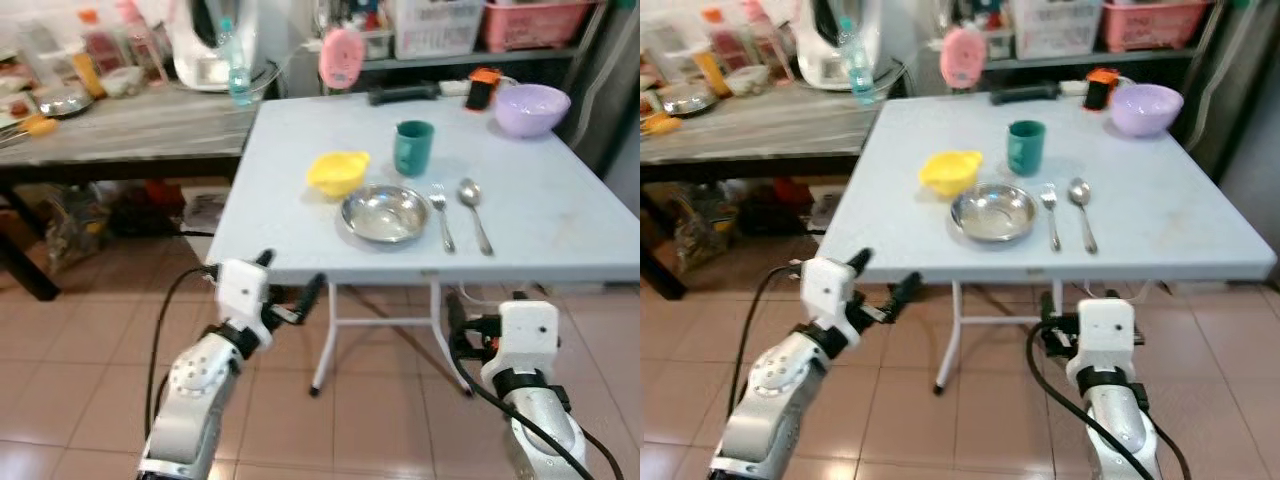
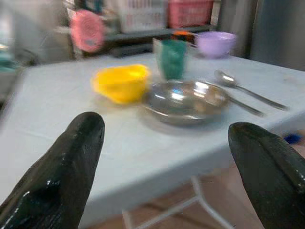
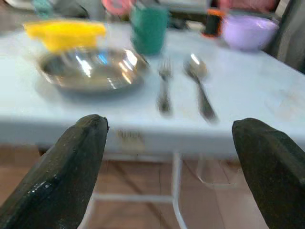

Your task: Setting the table

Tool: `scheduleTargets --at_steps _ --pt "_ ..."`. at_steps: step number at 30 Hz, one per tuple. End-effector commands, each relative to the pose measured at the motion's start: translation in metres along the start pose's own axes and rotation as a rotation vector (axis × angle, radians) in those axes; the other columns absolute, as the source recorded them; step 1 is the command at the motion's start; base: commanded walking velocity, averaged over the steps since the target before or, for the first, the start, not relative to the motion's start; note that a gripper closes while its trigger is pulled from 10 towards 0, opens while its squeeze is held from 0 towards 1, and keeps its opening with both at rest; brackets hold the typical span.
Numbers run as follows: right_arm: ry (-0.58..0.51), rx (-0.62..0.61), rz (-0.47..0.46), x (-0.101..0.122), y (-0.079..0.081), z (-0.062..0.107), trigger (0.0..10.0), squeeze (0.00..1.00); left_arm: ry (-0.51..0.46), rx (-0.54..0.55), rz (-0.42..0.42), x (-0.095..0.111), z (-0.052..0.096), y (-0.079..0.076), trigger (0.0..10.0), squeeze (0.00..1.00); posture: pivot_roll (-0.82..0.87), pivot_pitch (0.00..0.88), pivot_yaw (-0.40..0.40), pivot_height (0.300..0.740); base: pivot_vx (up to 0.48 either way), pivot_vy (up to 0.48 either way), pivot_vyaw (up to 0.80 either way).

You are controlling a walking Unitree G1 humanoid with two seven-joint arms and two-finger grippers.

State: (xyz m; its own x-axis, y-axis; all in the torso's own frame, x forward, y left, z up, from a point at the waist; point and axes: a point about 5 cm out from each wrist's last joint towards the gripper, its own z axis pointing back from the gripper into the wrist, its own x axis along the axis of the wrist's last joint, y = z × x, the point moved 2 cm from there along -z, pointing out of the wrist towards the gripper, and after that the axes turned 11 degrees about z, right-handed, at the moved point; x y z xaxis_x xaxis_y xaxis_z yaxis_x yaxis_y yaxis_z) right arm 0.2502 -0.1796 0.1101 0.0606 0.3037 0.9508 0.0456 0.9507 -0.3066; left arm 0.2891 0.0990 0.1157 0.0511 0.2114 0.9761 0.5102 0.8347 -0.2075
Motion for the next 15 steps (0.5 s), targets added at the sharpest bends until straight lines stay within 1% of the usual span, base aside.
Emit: scheduleTargets --at_steps 1,5,10,12,15 --pt "-0.034 0.032 -0.020 0.0101 0.0111 -0.0041 10.0 0.00 0.005 0.032 -0.022 0.0023 0.0072 0.0128 10.0 0.00 -0.12 0.000 0.073 0.740 0.480 0.000 0.00" --pt "-0.035 0.030 -0.016 0.0101 0.0102 -0.0049 10.0 0.00 0.008 0.029 -0.020 0.0019 0.0064 0.0120 10.0 0.00 -0.12 0.000 0.073 0.740 0.480 0.000 0.00" --pt "-0.041 -0.003 -0.010 0.0129 0.0063 -0.0065 10.0 0.00 0.011 0.014 -0.025 0.0016 0.0051 0.0095 10.0 0.00 -0.12 0.000 0.072 0.740 0.480 0.000 0.00" --pt "-0.027 -0.013 -0.023 0.0125 0.0060 -0.0068 10.0 0.00 0.015 0.012 -0.026 0.0006 0.0056 0.0093 10.0 0.00 -0.12 0.000 0.071 0.740 0.407 0.000 0.00" --pt "-0.009 -0.026 -0.013 0.0108 0.0033 -0.0064 10.0 0.00 0.014 0.012 -0.024 0.0003 0.0063 0.0084 10.0 0.00 -0.12 0.000 0.066 0.740 0.380 0.000 0.00"
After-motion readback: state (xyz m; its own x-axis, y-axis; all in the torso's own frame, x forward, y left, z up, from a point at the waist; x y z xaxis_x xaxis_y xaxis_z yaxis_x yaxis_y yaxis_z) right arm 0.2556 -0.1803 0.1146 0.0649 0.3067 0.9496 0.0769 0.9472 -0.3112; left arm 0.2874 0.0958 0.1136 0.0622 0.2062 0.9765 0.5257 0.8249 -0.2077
